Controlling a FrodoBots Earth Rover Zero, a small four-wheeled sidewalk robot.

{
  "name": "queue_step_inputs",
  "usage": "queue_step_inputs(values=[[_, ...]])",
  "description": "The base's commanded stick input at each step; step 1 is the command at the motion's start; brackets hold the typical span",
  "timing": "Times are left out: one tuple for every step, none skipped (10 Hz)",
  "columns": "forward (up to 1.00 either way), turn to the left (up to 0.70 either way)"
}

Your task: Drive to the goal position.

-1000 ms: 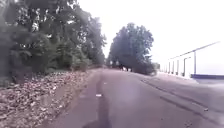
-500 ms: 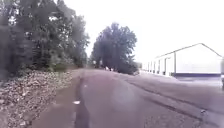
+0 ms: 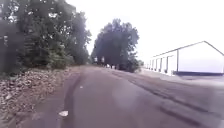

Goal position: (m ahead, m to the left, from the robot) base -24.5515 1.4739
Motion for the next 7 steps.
queue_step_inputs(values=[[1.0, 0.24], [1.0, 0.03], [1.0, 0.0], [1.0, 0.0], [1.0, 0.0], [1.0, 0.0], [1.0, 0.0]])
